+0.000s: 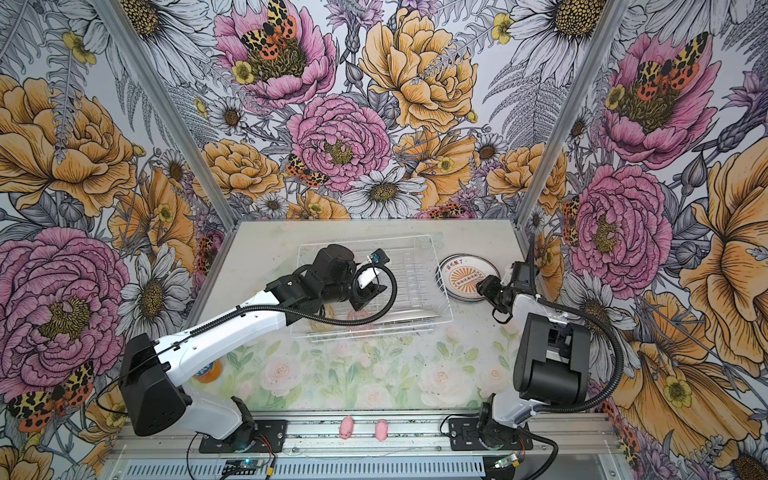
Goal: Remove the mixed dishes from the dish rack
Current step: 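Lower the orange-sunburst plate onto the plate stack with right gripper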
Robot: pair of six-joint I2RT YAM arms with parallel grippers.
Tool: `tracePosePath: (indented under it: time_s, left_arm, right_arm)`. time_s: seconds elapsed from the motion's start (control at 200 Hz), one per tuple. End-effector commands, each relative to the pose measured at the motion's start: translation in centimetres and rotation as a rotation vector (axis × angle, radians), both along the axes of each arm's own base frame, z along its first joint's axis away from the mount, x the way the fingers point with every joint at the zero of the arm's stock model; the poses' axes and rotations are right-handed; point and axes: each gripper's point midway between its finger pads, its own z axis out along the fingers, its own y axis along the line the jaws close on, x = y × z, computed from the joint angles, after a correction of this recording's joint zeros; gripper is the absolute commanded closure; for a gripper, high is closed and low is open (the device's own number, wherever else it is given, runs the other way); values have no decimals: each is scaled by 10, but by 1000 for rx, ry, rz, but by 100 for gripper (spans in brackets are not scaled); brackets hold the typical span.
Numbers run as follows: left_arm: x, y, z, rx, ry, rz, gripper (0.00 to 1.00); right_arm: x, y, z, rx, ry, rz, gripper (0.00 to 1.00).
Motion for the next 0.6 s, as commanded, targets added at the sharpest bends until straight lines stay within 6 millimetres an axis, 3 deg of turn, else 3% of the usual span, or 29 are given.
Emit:
tracePosePath:
  time_s: [0.0, 0.32, 0.505, 0.596]
  left_arm:
    - [-2, 2, -2, 23, -17, -2, 56]
    - [-6, 0, -4, 29, -1, -27, 56]
    - [-35, -14, -14, 116, -8, -125, 58]
    - [-49, -18, -22, 187, -16, -155, 65]
  right_arm:
    - [-7, -8, 4, -94, 39, -1, 41]
    - [-12, -10, 13, -140, 37, 0, 40]
    - [-15, -14, 44, -175, -33, -8, 40]
    - [-16, -11, 54, -170, -59, -3, 40]
